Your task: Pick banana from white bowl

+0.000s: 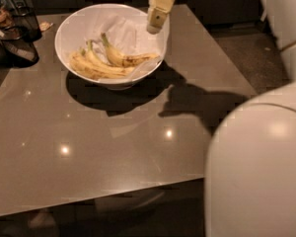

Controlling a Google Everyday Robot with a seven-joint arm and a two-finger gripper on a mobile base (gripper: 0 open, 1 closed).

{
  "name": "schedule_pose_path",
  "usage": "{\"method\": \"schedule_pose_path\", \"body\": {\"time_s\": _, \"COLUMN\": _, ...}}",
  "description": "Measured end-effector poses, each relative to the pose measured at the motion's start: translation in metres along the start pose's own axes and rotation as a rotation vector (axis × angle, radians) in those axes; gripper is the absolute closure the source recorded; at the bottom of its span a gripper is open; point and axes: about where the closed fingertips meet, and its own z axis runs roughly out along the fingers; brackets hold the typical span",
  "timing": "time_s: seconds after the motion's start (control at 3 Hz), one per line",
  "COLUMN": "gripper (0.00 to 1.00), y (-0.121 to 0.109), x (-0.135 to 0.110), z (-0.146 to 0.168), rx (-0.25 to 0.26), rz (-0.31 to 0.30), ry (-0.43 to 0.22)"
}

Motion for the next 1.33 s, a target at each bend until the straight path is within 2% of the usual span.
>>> {"method": "schedule_pose_path", "body": {"time_s": 0.33, "gripper": 0.05, "y": -0.018, "x": -0.022, "z": 0.019, "rx": -0.007, "rz": -0.015, "ry": -0.029}}
{"method": "schedule_pose_path", "body": {"time_s": 0.67, "gripper": 0.15, "y": -0.030, "x": -0.031, "z": 0.044, "rx": -0.024, "rz": -0.008, "ry": -0.028}}
{"method": "schedule_pose_path", "body": {"time_s": 1.0, "gripper": 0.24, "y": -0.037, "x": -0.032, "z": 0.065, "rx": -0.040, "rz": 0.007, "ry": -0.004}}
{"method": "schedule_pose_path", "body": {"time_s": 1.33, "gripper": 0.22, "y": -0.041, "x": -0.025, "z": 0.086, "rx": -0.061, "rz": 0.026, "ry": 0.035}}
